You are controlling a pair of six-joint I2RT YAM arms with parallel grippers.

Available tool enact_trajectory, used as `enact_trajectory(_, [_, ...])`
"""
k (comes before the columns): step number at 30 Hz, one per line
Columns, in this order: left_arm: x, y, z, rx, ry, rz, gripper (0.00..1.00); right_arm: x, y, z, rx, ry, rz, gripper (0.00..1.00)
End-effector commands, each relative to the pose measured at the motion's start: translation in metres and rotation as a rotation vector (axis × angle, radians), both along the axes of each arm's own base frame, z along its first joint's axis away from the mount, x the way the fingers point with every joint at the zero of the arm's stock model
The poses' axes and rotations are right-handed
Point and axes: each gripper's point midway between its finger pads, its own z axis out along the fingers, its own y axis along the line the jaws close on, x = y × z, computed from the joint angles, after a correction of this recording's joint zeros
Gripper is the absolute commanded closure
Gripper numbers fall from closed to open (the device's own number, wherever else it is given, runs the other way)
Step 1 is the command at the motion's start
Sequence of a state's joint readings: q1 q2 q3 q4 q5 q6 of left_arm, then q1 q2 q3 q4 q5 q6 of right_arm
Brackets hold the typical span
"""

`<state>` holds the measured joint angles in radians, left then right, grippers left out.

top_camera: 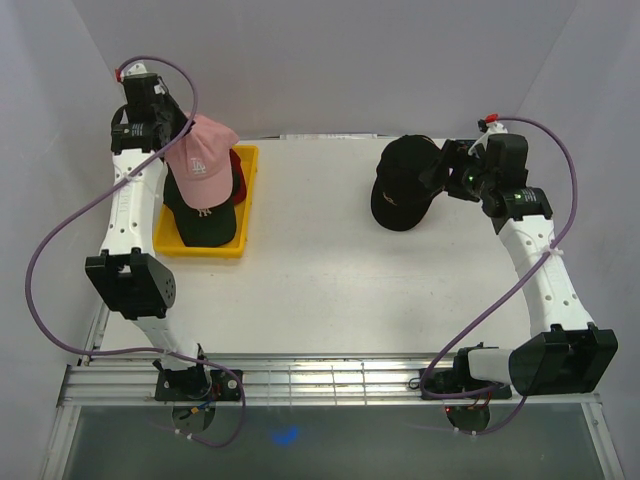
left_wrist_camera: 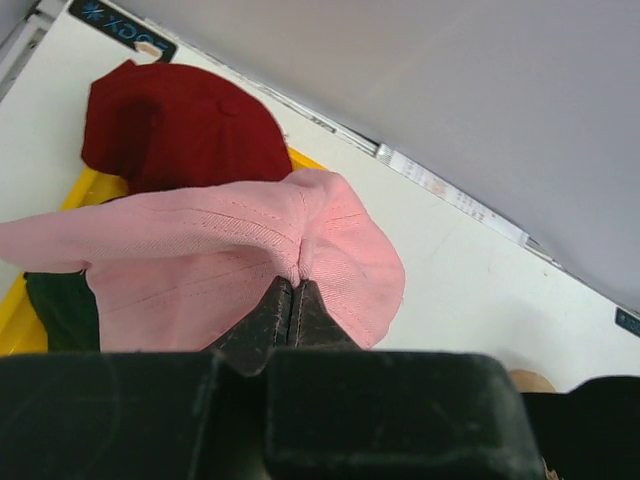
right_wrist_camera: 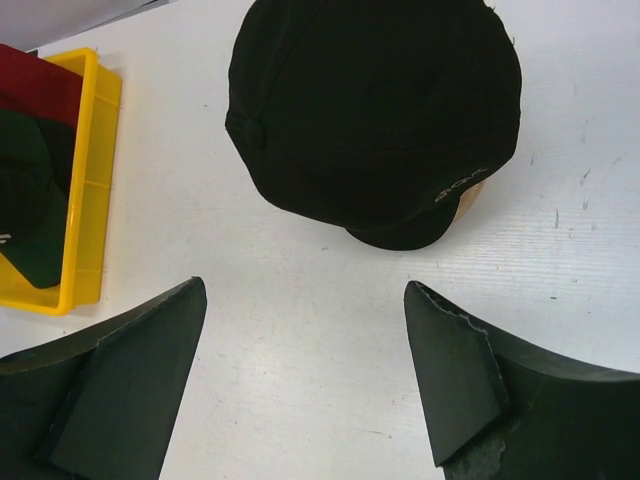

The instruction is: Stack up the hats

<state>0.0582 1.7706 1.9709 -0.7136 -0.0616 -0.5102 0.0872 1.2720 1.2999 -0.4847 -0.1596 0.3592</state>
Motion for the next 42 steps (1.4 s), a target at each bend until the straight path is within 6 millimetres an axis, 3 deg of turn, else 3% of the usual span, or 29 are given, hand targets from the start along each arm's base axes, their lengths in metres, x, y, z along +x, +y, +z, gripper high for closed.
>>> enact_trajectory(1, [-0.02, -0.03, 0.082, 0.006, -0.19, -0.104, 1.0, 0.007, -0.002, 0.024, -0.018, -0.057, -0.004, 0.15])
enact_trajectory(2, [-0.02, -0.031, 0.086, 0.009, -0.196, -0.106, 1.0, 0.008, -0.002, 0.025, -0.018, -0.059, -0.005, 0.15])
enact_trajectory(3, [-0.02, -0.051, 0.088, 0.002, -0.2, -0.156, 1.0, 0.008, -0.002, 0.025, -0.019, -0.057, -0.007, 0.15])
enact_trajectory(9, [-0.027, -0.098, 0.118, -0.02, -0.266, -0.295, 1.0, 0.011, -0.001, 0.034, -0.015, -0.07, -0.007, 0.14])
enact_trajectory(12, [-0.032, -0.139, 0.128, -0.037, -0.294, -0.389, 1.0, 0.012, -0.001, 0.037, -0.009, -0.073, -0.008, 0.14])
enact_trajectory(15, [-0.033, -0.167, 0.133, -0.07, -0.316, -0.46, 1.0, 0.013, -0.004, 0.039, -0.017, -0.076, -0.022, 0.14])
enact_trajectory(21, [-0.05, -0.249, 0.142, -0.137, -0.371, -0.635, 1.0, 0.018, -0.017, 0.049, -0.017, -0.081, -0.062, 0.14])
enact_trajectory(26, [-0.056, -0.302, 0.137, -0.19, -0.39, -0.748, 1.0, 0.023, -0.028, 0.071, -0.008, -0.111, -0.09, 0.14])
enact_trajectory(30, [-0.064, -0.354, 0.119, -0.215, -0.382, -0.859, 1.0, 0.025, -0.032, 0.081, 0.0, -0.119, -0.098, 0.14])
enact_trajectory(33, [-0.069, -0.38, 0.115, -0.239, -0.394, -0.919, 1.0, 0.025, -0.03, 0.084, 0.009, -0.122, -0.09, 0.14])
enact_trajectory(36, [-0.069, -0.404, 0.103, -0.268, -0.391, -0.969, 1.0, 0.026, -0.044, 0.083, 0.01, -0.115, -0.125, 0.14])
enact_trajectory(42, [-0.072, -0.441, 0.082, -0.298, -0.377, -1.044, 1.0, 0.025, -0.051, 0.081, 0.016, -0.108, -0.134, 0.14])
